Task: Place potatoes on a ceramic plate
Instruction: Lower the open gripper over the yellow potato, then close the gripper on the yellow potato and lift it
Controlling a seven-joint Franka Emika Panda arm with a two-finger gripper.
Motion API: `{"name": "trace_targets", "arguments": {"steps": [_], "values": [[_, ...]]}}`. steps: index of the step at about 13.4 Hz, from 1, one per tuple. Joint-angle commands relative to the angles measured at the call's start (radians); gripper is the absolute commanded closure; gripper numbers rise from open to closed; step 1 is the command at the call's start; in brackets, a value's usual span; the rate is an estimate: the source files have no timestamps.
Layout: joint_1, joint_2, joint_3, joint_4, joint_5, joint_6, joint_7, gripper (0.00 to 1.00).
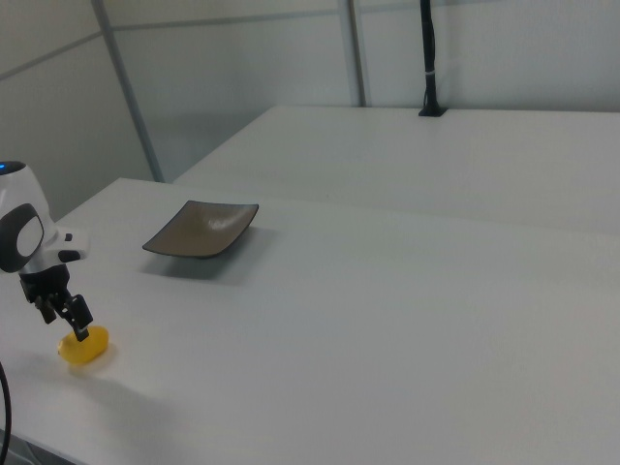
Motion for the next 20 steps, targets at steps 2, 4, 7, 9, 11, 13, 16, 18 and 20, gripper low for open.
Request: {"name": "trace_targets", "arguments": {"steps": [2, 4, 7, 9, 11, 13, 16, 18, 20], "values": [[0.027, 0.065, -0.003, -0.008, -0.116, 0.048, 0.138, 0.00], [0.027, 0.076, -0.003, -0.008, -0.149, 0.050, 0.159, 0.00], [0.021, 0.099, -0.003, -0.003, -0.164, 0.063, 0.161, 0.00], [0.019, 0.106, -0.003, -0.003, -0.187, 0.077, 0.165, 0.00], [0.018, 0.120, -0.003, -0.001, -0.221, 0.079, 0.167, 0.00], [0.018, 0.123, -0.003, -0.001, -0.223, 0.080, 0.167, 0.00], [0.016, 0.152, -0.004, 0.017, -0.233, 0.080, 0.165, 0.26], [0.015, 0.154, -0.004, 0.019, -0.241, 0.080, 0.158, 0.59], [0.013, 0.160, -0.004, 0.023, -0.246, 0.080, 0.155, 0.91]]}}
